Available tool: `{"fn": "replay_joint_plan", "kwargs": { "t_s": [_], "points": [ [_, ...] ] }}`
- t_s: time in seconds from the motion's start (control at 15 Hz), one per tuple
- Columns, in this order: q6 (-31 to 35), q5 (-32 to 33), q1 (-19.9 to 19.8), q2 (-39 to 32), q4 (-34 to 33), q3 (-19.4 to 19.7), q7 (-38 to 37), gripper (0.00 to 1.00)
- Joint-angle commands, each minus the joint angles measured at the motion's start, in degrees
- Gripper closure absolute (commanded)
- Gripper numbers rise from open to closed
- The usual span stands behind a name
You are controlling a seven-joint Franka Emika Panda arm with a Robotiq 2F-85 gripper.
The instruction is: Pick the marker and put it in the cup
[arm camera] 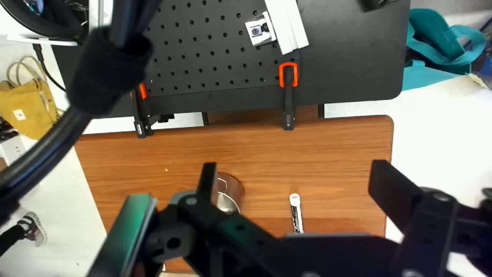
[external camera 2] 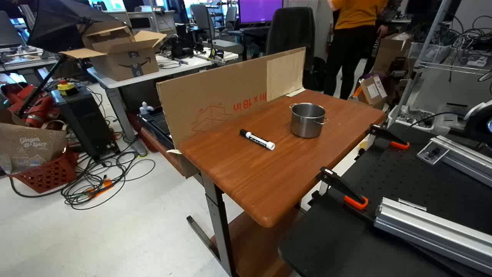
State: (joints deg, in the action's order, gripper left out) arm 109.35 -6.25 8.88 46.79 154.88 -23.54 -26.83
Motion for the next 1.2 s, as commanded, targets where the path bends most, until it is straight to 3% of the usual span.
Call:
{"fn": "replay_joint_plan", "kwargs": {
  "t_s": [0.0, 0.6, 1.13],
  "points": [
    [-0.05, 0.43, 0.54, -0.18, -0.09, 0.51, -0.35, 0.00],
    [0.69, 0.77, 0.08, -0.70, -0.24, 0.45, -0.43, 0.00],
    [12.83, 1.85, -2.81, -7.03, -1.02, 0.76, -0.96, 0.00]
  ]
}}
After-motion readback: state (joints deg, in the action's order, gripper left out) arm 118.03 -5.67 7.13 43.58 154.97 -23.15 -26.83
